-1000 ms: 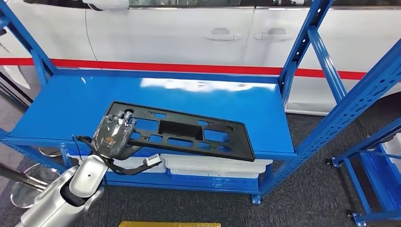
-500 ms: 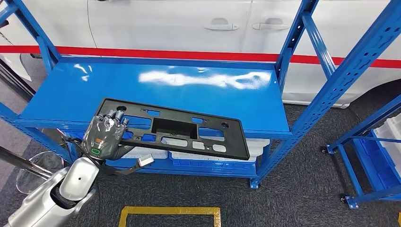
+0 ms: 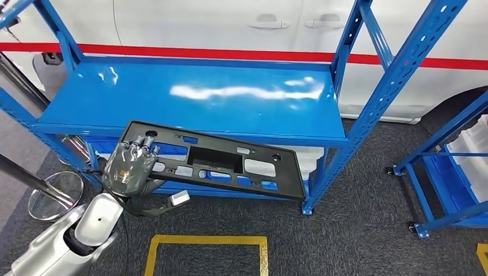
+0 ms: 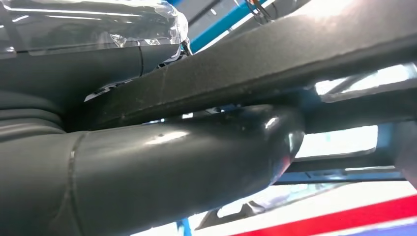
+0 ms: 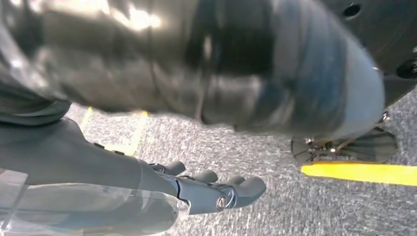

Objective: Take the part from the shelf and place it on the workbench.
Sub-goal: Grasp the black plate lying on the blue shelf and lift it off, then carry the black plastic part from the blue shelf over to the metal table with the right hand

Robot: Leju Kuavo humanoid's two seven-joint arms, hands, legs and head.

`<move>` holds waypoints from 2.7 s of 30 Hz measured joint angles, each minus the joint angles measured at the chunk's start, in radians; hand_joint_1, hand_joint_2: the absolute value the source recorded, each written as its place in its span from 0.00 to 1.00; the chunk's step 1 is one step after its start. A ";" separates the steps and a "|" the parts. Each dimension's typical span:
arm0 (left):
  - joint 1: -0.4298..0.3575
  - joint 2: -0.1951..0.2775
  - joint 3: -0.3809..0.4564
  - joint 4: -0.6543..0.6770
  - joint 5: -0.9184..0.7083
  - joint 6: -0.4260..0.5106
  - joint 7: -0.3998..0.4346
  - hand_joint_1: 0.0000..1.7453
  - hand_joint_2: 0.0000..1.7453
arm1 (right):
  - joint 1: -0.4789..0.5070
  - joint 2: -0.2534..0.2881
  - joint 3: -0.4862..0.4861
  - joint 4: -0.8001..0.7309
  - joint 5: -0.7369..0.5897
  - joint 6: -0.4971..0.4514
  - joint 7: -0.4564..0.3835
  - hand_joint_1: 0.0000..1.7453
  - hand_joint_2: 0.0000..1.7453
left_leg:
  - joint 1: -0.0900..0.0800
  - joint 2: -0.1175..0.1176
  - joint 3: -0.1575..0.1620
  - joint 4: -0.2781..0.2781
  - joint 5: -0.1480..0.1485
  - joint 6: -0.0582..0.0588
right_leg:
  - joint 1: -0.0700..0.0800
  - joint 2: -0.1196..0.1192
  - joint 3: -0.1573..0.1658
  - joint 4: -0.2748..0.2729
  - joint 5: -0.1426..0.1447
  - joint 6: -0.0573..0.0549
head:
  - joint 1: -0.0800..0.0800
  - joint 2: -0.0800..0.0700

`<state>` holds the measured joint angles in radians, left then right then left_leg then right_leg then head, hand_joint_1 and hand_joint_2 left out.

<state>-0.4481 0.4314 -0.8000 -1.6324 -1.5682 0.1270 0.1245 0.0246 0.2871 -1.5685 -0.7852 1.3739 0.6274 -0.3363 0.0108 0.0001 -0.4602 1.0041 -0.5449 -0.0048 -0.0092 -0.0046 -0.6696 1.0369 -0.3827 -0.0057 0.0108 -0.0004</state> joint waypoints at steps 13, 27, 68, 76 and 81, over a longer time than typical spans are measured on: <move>0.008 -0.002 -0.005 0.014 0.000 0.014 -0.022 1.00 0.00 | -0.004 -0.007 0.000 0.005 0.034 -0.017 -0.018 0.00 0.00 | -0.011 0.010 -0.174 0.021 0.144 0.032 | 0.008 0.006 0.165 0.031 -0.145 -0.010 | 0.000 0.000; 0.036 -0.003 0.016 0.024 0.000 0.013 -0.041 1.00 0.00 | -0.006 -0.011 0.000 0.024 0.036 -0.019 -0.021 0.00 0.00 | 0.005 0.006 -0.084 0.144 0.044 -0.020 | 0.002 -0.007 0.018 -0.007 -0.028 -0.020 | 0.000 0.000; 0.137 0.008 0.183 -0.043 0.011 0.051 -0.147 1.00 0.00 | 0.002 -0.020 0.000 0.065 -0.056 0.072 -0.005 0.00 0.00 | 0.007 0.008 -0.147 0.043 0.096 0.034 | -0.003 -0.003 -0.046 0.261 -0.243 0.034 | 0.000 0.000; 0.145 0.001 0.184 -0.062 0.012 0.042 -0.159 1.00 0.00 | -0.012 -0.083 0.000 0.171 -0.023 -0.014 -0.026 0.00 0.00 | -0.002 0.004 -0.203 0.036 0.160 0.014 | 0.020 0.001 0.186 -0.021 -0.163 -0.024 | 0.000 0.000; 0.145 0.016 0.184 -0.067 0.001 0.034 -0.136 1.00 0.00 | -0.016 -0.140 0.001 0.311 0.011 -0.092 -0.063 0.00 0.00 | 0.002 0.001 -0.241 0.115 0.091 -0.011 | 0.008 -0.027 0.179 -0.068 -0.119 -0.028 | 0.000 0.000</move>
<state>-0.3031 0.4472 -0.6164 -1.6996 -1.5672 0.1612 -0.0114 0.0081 0.1471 -1.5675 -0.4740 1.3849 0.5353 -0.3996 0.0127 0.0011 -0.7016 1.1190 -0.4535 -0.0154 -0.0012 -0.0320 -0.4907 0.9684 -0.5019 -0.0339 0.0108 -0.0001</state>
